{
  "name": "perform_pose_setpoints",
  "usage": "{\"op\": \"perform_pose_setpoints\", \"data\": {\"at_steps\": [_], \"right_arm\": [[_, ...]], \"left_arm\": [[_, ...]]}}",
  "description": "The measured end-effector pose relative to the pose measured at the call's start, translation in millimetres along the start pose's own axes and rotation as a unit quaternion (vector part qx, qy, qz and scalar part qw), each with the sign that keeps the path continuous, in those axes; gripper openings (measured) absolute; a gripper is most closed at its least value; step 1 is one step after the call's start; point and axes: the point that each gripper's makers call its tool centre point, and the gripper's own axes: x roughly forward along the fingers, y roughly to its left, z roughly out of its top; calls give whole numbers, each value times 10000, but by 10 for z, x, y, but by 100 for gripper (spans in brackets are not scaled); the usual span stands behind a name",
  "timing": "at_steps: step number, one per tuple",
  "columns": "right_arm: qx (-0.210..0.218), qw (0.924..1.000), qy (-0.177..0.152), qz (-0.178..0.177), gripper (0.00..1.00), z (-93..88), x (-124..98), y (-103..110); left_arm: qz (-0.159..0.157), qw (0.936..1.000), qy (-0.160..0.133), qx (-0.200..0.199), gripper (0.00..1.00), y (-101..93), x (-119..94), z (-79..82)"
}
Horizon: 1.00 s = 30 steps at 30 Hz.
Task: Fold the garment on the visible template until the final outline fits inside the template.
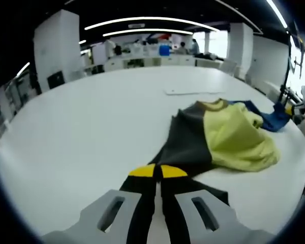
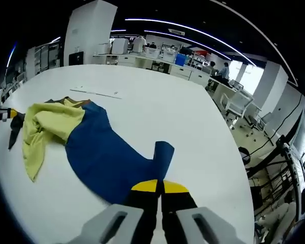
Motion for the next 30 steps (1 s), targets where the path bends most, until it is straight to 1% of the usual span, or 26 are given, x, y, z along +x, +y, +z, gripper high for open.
{"op": "perform_pose_setpoints", "data": {"at_steps": [5, 9, 17, 19, 23, 30], "right_arm": [[-53, 9999, 52, -97, 0, -37, 28, -111], [-21, 9998, 79, -155, 0, -53, 49, -191], [4, 9998, 120, -144, 0, -66, 121, -228], [-8, 9997, 197, -163, 0, -89, 144, -255], [41, 9996, 238, -171, 0, -113, 156, -282], [192, 9991, 330, -193, 0, -189, 165, -353]], "left_arm": [[34, 10000, 12, 37, 0, 58, 30, 10], [17, 10000, 51, 69, 0, 89, 57, -10], [13, 9999, 100, 122, 0, 150, 111, 0], [42, 9998, 134, 116, 0, 185, 134, 0], [77, 9998, 147, 116, 0, 252, 175, 17], [74, 9994, 244, 235, 0, 284, 235, 27]]}}
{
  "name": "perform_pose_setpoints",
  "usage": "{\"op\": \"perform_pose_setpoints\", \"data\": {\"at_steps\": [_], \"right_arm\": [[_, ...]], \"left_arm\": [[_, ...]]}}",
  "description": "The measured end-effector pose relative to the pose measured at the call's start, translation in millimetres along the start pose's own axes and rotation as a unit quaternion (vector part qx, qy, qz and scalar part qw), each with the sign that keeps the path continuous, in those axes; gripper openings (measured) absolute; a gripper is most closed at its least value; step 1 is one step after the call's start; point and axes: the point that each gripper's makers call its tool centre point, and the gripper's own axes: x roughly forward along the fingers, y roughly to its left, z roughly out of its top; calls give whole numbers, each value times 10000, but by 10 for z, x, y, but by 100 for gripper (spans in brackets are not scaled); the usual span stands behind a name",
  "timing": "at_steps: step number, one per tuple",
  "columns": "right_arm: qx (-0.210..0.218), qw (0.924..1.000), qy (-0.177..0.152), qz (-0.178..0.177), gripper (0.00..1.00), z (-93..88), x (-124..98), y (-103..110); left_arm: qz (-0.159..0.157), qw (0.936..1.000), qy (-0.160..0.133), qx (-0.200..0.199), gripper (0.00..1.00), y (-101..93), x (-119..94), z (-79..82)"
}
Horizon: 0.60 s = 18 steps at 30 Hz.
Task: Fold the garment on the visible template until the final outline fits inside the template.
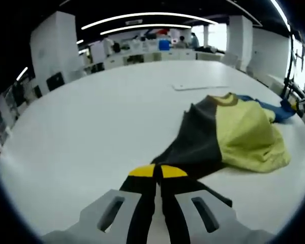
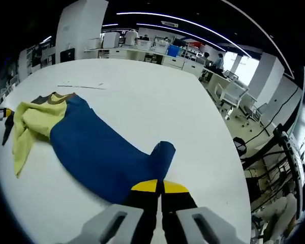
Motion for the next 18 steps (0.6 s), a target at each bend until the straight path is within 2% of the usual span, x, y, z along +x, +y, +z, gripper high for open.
{"op": "perform_pose_setpoints", "data": {"at_steps": [9, 18], "right_arm": [[105, 9999, 46, -53, 0, -69, 33, -85], [174, 9998, 127, -46, 0, -137, 69, -76]], "left_arm": [[27, 10000, 4, -83, 0, 45, 39, 41], [25, 9999, 25, -117, 0, 60, 73, 33]]}}
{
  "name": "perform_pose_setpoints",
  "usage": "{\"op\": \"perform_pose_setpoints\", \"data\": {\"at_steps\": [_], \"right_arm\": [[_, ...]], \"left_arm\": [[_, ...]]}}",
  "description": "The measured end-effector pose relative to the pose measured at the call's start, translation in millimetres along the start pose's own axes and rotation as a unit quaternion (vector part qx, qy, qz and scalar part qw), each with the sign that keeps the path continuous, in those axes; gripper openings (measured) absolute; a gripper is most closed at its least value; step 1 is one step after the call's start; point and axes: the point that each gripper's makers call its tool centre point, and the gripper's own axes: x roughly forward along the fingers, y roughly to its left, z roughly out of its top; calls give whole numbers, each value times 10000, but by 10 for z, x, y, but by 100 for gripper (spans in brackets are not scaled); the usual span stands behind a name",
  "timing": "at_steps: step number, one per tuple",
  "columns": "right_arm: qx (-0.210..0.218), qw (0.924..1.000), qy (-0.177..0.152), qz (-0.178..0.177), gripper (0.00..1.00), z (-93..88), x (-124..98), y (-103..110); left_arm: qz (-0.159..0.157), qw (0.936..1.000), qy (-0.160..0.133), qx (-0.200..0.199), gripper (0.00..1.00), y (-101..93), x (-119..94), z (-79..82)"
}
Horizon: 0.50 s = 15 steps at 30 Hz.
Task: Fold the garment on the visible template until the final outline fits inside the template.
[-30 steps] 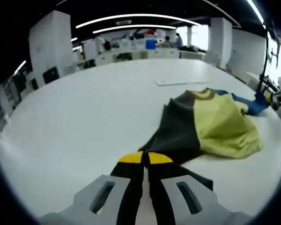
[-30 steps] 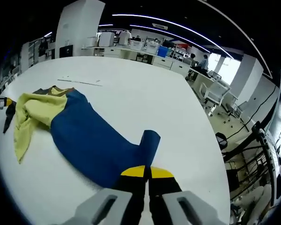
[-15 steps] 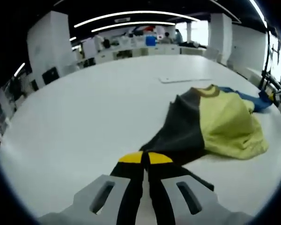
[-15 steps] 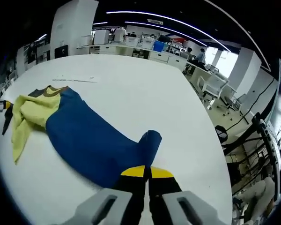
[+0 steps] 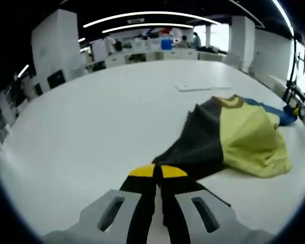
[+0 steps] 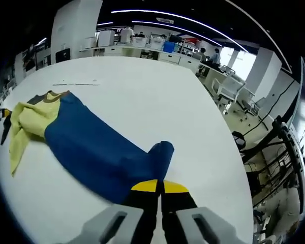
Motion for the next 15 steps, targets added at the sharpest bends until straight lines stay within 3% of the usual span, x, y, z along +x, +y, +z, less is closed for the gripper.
{"op": "perform_pose_setpoints", "data": {"at_steps": [5, 8, 15], "right_arm": [[96, 9999, -7, 87, 0, -26, 17, 49], [95, 9999, -60, 59, 4, -33, 13, 56], [186, 9989, -361, 250, 26, 83, -83, 165]], "left_arm": [[17, 10000, 21, -12, 0, -3, -22, -16], [83, 9999, 20, -56, 6, 8, -66, -22], [72, 9999, -81, -87, 20, -14, -189, 8]]}}
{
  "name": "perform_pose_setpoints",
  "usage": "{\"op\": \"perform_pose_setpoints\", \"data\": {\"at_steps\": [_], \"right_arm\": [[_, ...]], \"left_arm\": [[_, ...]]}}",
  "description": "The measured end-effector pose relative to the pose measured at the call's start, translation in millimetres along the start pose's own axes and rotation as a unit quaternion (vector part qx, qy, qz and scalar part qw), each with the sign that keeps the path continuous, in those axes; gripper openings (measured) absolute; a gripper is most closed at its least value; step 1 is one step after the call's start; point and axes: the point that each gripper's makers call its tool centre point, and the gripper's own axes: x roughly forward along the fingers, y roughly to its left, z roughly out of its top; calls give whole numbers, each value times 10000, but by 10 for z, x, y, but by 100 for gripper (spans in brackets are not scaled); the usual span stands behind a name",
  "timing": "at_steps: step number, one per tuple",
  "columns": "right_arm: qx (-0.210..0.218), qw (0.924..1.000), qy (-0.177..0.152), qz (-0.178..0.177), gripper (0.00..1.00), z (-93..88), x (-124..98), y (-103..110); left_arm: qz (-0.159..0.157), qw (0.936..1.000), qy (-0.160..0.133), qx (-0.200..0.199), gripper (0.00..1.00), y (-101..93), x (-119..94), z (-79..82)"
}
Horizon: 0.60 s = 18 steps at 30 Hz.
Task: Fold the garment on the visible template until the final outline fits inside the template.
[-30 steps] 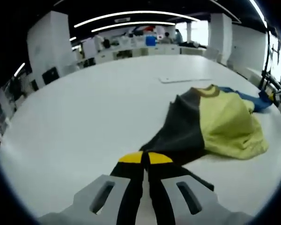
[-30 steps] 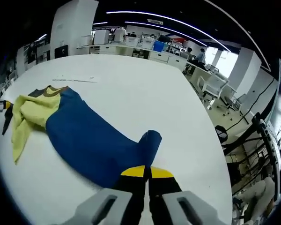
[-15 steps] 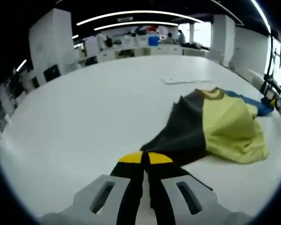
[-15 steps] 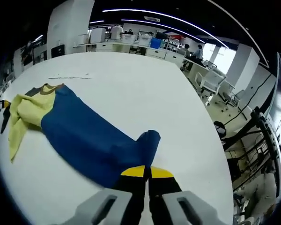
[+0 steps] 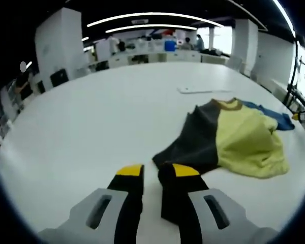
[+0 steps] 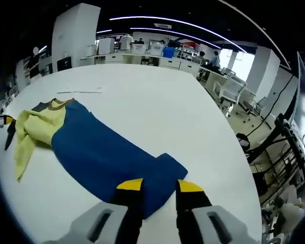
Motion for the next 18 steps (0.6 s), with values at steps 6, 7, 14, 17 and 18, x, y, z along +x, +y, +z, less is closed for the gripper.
{"op": "perform_pose_setpoints", "data": {"at_steps": [6, 7, 14, 17, 18], "right_arm": [[31, 9989, -232, 417, 35, 99, -78, 244], [-3, 9982, -261, 540, 36, 115, -96, 320], [-206, 9910, -581, 1186, 49, 270, -204, 716], [-396, 9855, -640, 1519, 53, 322, -251, 916], [-452, 9834, -667, 1626, 54, 341, -268, 988]], "left_arm": [[-203, 9986, -216, 432, 34, -172, -111, 93], [-272, 9975, -181, 633, 37, -234, -134, 83], [-553, 9946, -367, 803, 55, -501, -245, 106], [-636, 9935, -491, 805, 65, -600, -286, 118], [-685, 9932, -509, 790, 67, -649, -302, 113]]}}
